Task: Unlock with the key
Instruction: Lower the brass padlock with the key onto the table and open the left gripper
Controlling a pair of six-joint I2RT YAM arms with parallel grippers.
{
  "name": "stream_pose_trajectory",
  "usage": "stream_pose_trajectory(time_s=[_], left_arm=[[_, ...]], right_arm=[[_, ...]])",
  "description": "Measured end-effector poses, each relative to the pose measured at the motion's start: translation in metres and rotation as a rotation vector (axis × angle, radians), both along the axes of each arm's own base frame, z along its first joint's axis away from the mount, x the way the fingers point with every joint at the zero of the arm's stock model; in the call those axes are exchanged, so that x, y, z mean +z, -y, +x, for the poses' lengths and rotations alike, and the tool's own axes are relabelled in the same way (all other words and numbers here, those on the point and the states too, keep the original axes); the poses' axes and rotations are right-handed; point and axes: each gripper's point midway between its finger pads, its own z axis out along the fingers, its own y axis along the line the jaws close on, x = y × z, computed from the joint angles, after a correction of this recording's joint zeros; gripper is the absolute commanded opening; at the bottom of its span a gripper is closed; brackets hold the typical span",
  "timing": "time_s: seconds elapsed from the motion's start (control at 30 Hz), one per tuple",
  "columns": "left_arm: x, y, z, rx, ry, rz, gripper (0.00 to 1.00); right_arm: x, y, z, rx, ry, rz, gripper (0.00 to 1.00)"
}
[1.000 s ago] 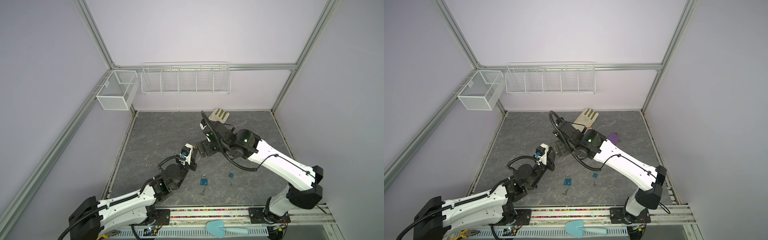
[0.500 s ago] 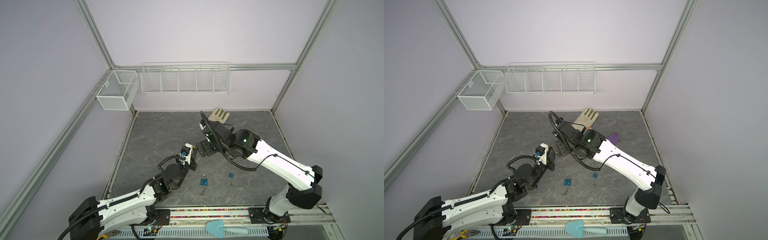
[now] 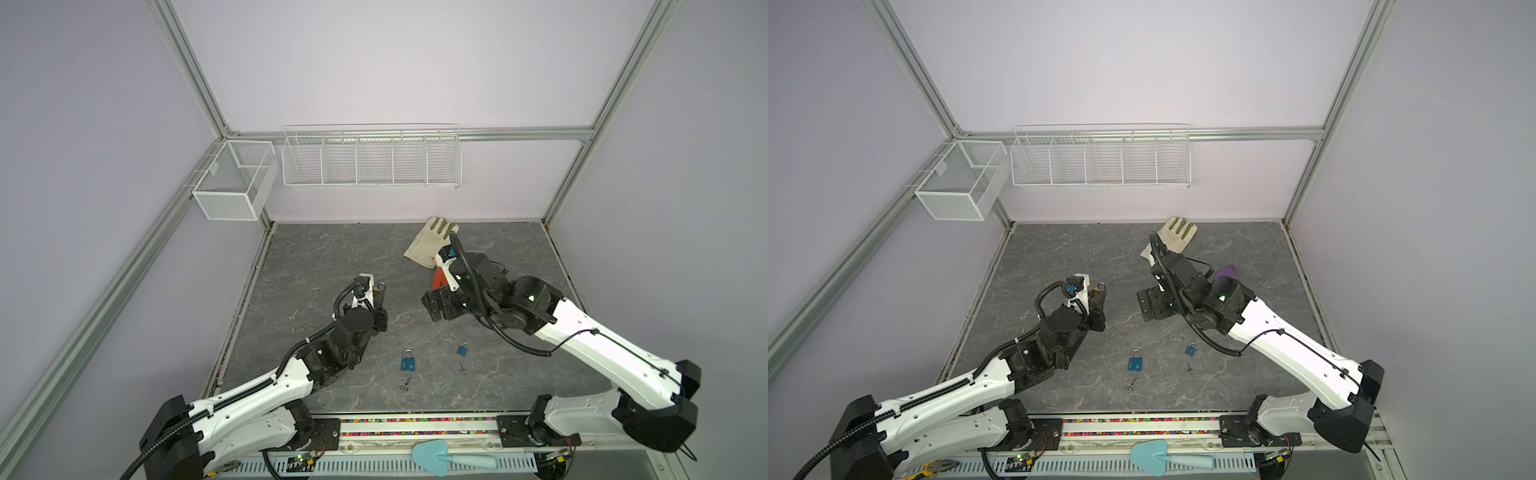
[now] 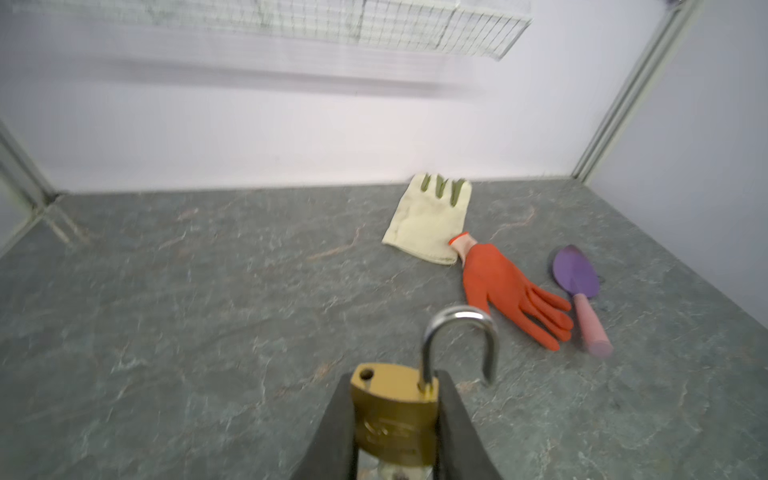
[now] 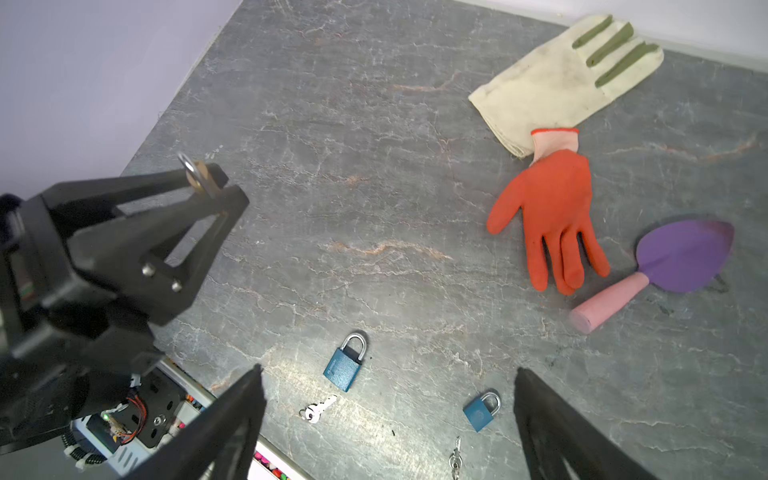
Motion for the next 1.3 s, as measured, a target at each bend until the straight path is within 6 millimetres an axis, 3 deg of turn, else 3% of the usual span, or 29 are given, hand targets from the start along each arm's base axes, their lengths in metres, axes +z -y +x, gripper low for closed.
stream_pose_trajectory(time_s=[0.2,0.3,0.67,1.0,1.3], left_arm=[[-0.088,-0.029,0.014,0.093,-0.329,0.059,0.0],[-0.114,-0.036,0.022,0.133,-0.469,0.075,0.0],[-0.148,-0.015,0.063,0.164,-0.732,0.175,0.0],[-0.184,-0.023,0.069,0.19,-0.884,0.274,0.0],[-0.189,-0.024,0.073,0.194,-0.928,0.298,0.0]], right_arm=[[-0.045,0.006,-0.001,-0.036,-0.087,0.013,0.94],[-0.057,0.009,0.001,-0.065,-0.112,0.023,0.94],[-0.087,0.007,0.012,-0.126,-0.164,0.099,0.95],[-0.1,0.006,0.019,-0.15,-0.198,0.127,0.95],[-0.106,0.006,0.023,-0.158,-0.223,0.14,0.95]])
